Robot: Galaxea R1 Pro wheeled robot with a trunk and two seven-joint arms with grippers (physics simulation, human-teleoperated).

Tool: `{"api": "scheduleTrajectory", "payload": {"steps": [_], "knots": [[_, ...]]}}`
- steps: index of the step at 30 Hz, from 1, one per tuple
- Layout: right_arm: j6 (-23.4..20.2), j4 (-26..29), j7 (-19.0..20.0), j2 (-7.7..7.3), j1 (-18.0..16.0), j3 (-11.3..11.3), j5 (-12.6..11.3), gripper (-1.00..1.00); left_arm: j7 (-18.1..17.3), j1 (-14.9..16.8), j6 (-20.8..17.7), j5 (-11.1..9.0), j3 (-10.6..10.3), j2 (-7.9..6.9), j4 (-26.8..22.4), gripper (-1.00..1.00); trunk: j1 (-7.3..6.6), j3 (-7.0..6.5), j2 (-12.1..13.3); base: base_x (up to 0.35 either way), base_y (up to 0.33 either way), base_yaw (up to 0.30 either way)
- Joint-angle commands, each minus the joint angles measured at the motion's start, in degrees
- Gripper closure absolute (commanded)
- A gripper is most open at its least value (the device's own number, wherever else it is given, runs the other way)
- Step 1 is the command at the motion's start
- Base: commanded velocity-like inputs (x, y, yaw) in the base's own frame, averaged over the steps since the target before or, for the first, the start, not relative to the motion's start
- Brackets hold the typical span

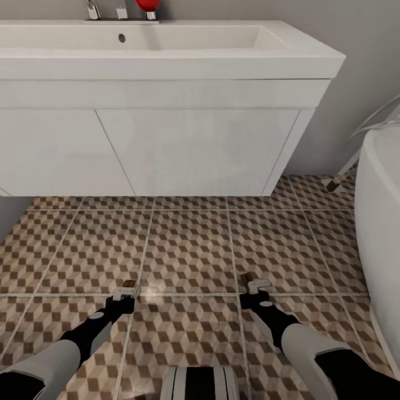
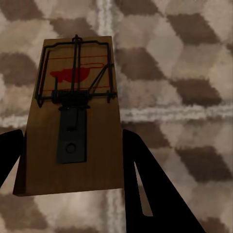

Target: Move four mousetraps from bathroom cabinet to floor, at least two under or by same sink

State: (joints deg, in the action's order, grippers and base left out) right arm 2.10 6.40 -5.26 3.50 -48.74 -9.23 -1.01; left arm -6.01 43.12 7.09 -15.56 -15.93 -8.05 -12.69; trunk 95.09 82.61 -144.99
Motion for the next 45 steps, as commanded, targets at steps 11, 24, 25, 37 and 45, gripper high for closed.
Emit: {"api": "scheduleTrajectory", "payload": {"steps": [11,24,25,37,45], "knots": [[0.38,-0.07,-1.59,0.17,-0.03,-0.35,-0.22,1.0,0.37,0.04,0.23,-0.54,-0.05,0.32,-0.05,1.0,-0.01,0.03,-0.01,0.0,0.0,0.0],[0.52,-0.07,-2.2,0.2,-0.03,-0.35,-0.22,1.0,1.28,0.04,0.24,-0.61,0.13,0.71,0.02,1.0,-0.01,0.03,-0.01,0.0,0.0,0.0],[0.53,-0.07,-2.2,0.2,-0.03,-0.35,-0.22,1.0,1.34,0.04,0.26,-0.61,0.12,0.7,0.01,1.0,-0.01,0.03,-0.01,0.0,0.0,0.0],[0.62,-0.07,-2.21,0.28,-0.02,-0.35,-0.22,1.0,1.56,0.04,2.08,-1.2,0.41,0.71,0.71,1.0,-0.01,0.03,-0.01,0.0,0.0,0.0],[0.69,-0.07,-2.21,0.21,-0.02,-0.35,-0.22,1.0,8.51,0.04,9.89,-1.33,0.35,1.04,1.78,1.0,-0.01,0.03,-0.01,0.0,0.0,0.0]]}}
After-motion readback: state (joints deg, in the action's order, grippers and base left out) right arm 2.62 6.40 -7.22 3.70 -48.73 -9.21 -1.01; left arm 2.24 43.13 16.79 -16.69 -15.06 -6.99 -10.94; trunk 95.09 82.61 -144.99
